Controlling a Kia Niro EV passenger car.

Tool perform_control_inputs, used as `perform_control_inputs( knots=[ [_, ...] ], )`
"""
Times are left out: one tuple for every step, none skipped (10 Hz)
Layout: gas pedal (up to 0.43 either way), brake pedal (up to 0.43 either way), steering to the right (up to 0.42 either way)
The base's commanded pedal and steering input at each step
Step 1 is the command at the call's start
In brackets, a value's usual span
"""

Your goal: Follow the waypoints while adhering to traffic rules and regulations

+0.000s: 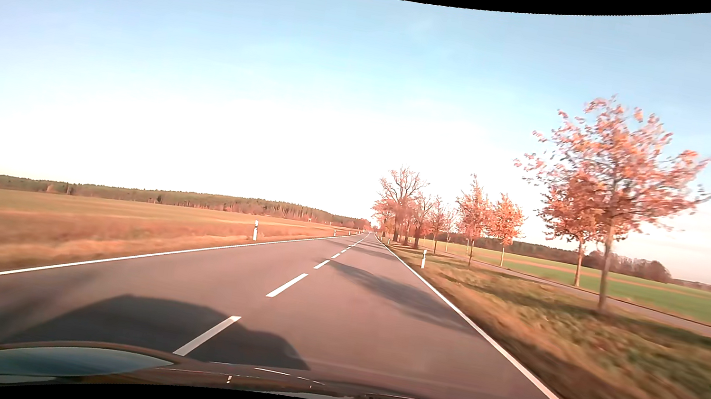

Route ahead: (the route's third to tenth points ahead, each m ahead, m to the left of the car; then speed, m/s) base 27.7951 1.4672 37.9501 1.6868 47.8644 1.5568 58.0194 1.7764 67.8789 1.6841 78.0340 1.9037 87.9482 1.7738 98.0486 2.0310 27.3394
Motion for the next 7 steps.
perform_control_inputs(
  knots=[
    [0.177, 0.000, -0.001],
    [0.177, 0.000, -0.001],
    [0.177, 0.000, -0.001],
    [0.177, 0.000, -0.001],
    [0.177, 0.000, -0.001],
    [0.177, 0.000, -0.001],
    [0.177, 0.000, -0.001]
  ],
)
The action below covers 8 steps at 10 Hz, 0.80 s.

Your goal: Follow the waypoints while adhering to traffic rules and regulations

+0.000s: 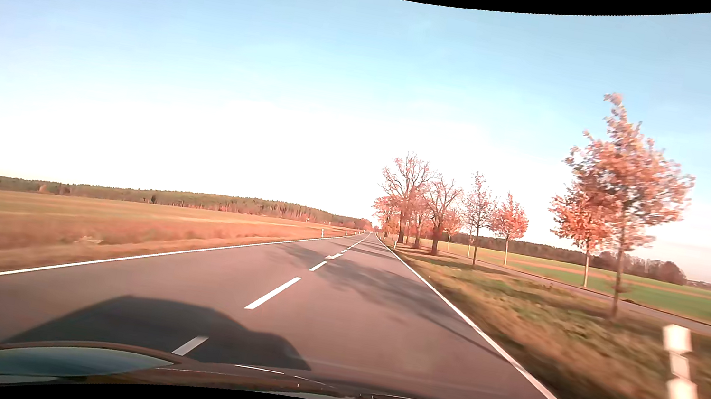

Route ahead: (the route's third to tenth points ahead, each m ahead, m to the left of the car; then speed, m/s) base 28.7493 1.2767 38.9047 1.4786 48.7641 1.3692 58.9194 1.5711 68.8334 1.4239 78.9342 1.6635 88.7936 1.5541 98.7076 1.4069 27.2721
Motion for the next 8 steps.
perform_control_inputs(
  knots=[
    [0.177, 0.000, -0.001],
    [0.177, 0.000, -0.001],
    [0.177, 0.000, -0.001],
    [0.177, 0.000, -0.001],
    [0.177, 0.000, -0.001],
    [0.177, 0.000, -0.001],
    [0.177, 0.000, -0.001],
    [0.177, 0.000, -0.001]
  ],
)
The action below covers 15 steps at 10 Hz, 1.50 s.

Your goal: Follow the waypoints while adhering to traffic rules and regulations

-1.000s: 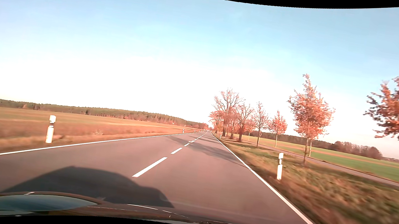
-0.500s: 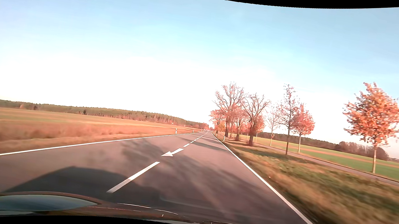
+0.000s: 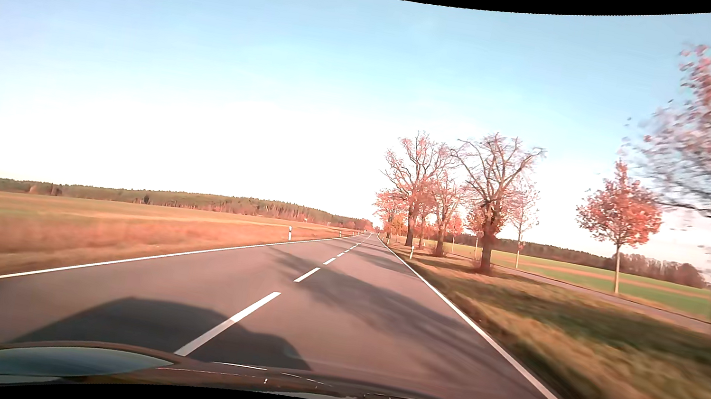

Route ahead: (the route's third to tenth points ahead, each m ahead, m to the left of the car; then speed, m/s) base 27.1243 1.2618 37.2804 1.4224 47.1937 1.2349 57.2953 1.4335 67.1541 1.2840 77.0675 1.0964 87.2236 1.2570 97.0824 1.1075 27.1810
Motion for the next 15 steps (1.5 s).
perform_control_inputs(
  knots=[
    [0.177, 0.000, -0.001],
    [0.177, 0.000, -0.001],
    [0.177, 0.000, -0.001],
    [0.177, 0.000, -0.001],
    [0.177, 0.000, -0.001],
    [0.177, 0.000, -0.001],
    [0.177, 0.000, 0.000],
    [0.177, 0.000, -0.001],
    [0.189, 0.000, 0.000],
    [0.189, 0.000, -0.001],
    [0.189, 0.000, 0.000],
    [0.189, 0.000, 0.000],
    [0.189, 0.000, 0.000],
    [0.189, 0.000, 0.000],
    [0.189, 0.000, 0.000]
  ],
)
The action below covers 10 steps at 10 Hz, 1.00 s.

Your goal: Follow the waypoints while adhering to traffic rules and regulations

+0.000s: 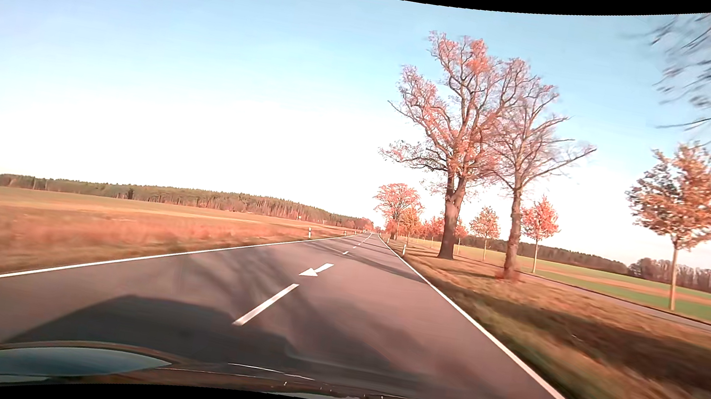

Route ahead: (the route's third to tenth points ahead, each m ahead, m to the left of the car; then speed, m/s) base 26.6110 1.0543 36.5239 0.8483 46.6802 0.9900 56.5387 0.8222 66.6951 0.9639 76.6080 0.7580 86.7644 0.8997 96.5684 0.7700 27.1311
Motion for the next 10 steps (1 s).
perform_control_inputs(
  knots=[
    [0.189, 0.000, 0.000],
    [0.189, 0.000, 0.000],
    [0.189, 0.000, 0.000],
    [0.189, 0.000, 0.000],
    [0.189, 0.000, 0.000],
    [0.189, 0.000, 0.000],
    [0.189, 0.000, 0.000],
    [0.189, 0.000, 0.000],
    [0.189, 0.000, 0.000],
    [0.189, 0.000, 0.000]
  ],
)
